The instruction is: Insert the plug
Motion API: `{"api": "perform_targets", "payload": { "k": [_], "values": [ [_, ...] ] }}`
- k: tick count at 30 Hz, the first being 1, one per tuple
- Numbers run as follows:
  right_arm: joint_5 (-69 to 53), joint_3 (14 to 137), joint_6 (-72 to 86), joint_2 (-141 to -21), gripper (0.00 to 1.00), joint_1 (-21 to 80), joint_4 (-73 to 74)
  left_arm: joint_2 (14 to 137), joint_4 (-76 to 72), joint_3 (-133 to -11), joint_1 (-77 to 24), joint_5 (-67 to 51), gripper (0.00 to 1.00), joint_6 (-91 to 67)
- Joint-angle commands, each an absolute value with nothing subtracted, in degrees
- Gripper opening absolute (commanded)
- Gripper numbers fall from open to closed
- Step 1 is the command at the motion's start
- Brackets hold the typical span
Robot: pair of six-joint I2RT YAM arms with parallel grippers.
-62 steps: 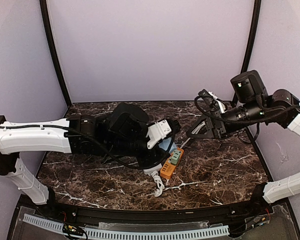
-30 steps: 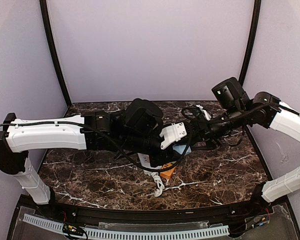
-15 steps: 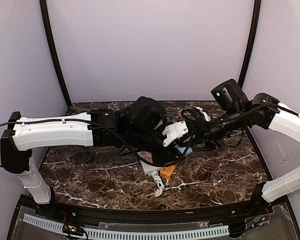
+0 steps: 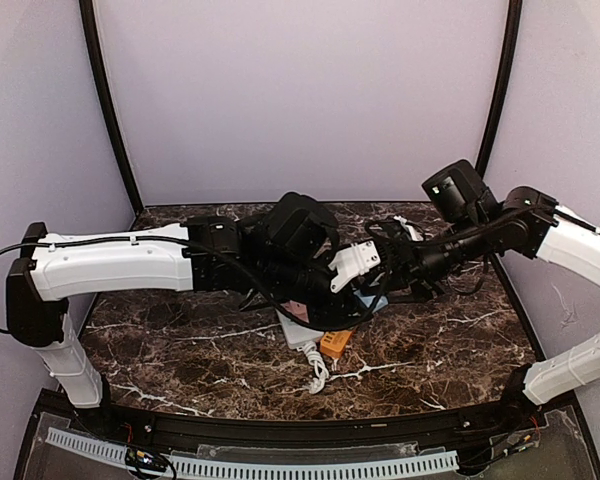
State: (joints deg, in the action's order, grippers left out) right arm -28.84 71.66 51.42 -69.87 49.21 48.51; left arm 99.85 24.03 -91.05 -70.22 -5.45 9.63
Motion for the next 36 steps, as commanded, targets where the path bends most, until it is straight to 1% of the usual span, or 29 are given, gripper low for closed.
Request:
{"api": "perform_targets", "payload": {
  "k": [1,5,6,10,13,14,15,16,17,18,20,27,36],
  "values": [
    [-30.60,70.86,50.12,-70.30,0.41,49.31,47.50,100.62,24.18,-93.12,-69.73,-6.36,0.01,8.86],
    [-31.09,70.75,49.68,-70.65,0.36,49.33,47.49,100.79,24.08,-93.21,-69.70,-6.31,0.01,9.07],
    [-31.18,70.80,49.54,-70.66,0.33,49.33,47.54,100.80,24.08,-93.24,-69.70,-6.27,0.01,9.06],
    [-31.58,70.71,49.34,-70.82,0.19,49.31,47.37,101.11,24.08,-93.45,-69.70,-6.25,0.01,9.17],
    [-32.04,70.20,49.44,-70.77,0.04,49.31,47.00,101.36,24.08,-93.70,-69.70,-6.24,0.02,8.99],
    [-32.22,70.07,49.45,-70.68,0.00,49.31,46.77,101.39,24.12,-93.87,-69.70,-6.29,0.09,8.94],
    [-32.30,69.97,49.60,-70.62,0.00,49.31,46.59,101.46,24.27,-94.04,-69.70,-6.30,0.16,8.83],
    [-32.14,70.04,49.72,-70.52,0.00,49.31,46.58,101.53,24.35,-94.04,-69.70,-6.31,0.30,8.76],
    [-32.02,70.12,49.81,-70.45,0.00,49.30,46.58,101.47,24.41,-94.11,-69.70,-6.35,0.36,8.69],
    [-31.14,70.22,49.92,-70.05,0.00,49.31,47.03,101.26,24.50,-94.06,-69.70,-6.33,0.90,8.70],
    [-30.15,70.35,49.69,-69.63,0.00,49.23,47.88,100.94,24.53,-93.94,-69.70,-5.87,0.98,8.46],
    [-24.81,72.38,47.07,-70.08,0.00,48.14,53.74,98.73,24.05,-92.32,-69.70,-3.23,0.99,7.89],
    [-16.95,75.91,47.10,-72.06,0.00,46.70,56.45,93.20,24.23,-88.74,-68.96,4.04,0.99,7.02]
  ]
}}
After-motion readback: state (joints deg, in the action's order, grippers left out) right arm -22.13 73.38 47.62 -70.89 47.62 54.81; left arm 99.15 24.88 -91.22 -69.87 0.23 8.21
